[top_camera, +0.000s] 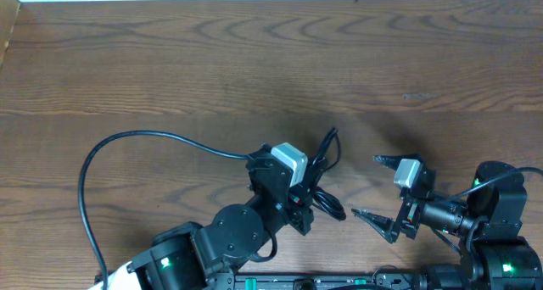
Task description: Untangle cables
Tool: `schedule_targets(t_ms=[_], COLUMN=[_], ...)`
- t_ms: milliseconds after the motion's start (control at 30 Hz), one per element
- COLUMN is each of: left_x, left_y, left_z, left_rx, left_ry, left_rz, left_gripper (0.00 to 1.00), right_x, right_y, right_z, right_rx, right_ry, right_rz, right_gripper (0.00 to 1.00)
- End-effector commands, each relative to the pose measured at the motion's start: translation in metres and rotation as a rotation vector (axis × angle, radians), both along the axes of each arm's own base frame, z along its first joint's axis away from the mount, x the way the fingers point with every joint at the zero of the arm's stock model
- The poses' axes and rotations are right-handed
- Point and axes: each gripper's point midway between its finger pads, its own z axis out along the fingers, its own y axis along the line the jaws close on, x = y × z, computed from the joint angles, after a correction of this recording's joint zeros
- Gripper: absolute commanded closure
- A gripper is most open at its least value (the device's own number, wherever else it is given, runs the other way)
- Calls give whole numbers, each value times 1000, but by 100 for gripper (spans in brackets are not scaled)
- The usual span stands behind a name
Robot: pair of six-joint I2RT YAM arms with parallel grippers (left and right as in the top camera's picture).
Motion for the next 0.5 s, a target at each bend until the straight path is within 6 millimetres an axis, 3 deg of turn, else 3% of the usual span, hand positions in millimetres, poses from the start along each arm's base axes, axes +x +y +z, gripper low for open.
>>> schedule_targets(t_ms=[0, 467], left_x=[0, -2], left_y=[-5, -16], left_z=[2, 8], left_rx=[-24, -55], left_ry=[5, -3], left_rz=[-9, -47], left_gripper=[92, 92], right_x=[-6, -7], right_y=[4, 4], right_z=[13, 12], right_rx=[19, 19], right_ry=[-53, -52], right_rz=[52, 52], right_gripper=[1, 1])
